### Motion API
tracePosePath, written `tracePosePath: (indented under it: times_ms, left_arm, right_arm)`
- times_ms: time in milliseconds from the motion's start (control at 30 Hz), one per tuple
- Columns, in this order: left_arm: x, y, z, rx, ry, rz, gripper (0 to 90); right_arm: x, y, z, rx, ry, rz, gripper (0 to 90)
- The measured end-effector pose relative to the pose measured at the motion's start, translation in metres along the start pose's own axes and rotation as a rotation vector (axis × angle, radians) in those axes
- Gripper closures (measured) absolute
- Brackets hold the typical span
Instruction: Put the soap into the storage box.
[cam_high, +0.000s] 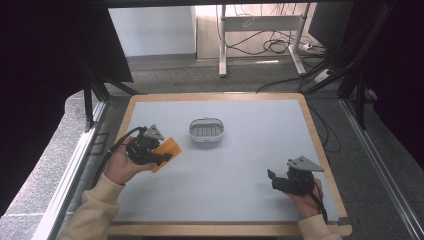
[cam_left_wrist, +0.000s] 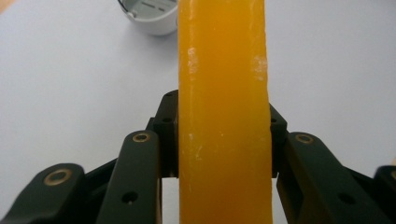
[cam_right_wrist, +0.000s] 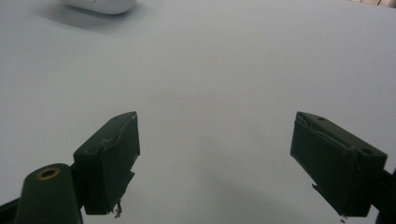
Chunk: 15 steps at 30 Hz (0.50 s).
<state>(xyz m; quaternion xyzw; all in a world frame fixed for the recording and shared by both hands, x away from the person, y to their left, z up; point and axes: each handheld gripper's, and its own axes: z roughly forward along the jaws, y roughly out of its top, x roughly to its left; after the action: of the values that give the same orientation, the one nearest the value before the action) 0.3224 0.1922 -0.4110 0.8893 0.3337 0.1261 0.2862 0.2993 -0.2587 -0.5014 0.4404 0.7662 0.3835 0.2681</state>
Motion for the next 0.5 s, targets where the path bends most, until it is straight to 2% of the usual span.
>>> tracePosePath:
  times_ms: [500]
  left_arm:
    - [0.005,0.017,0.008,0.002,-0.016,0.041,62.3]
  right_arm:
    - [0.000,-0.001,0.001,0.007,0.003,-0.005,16.0]
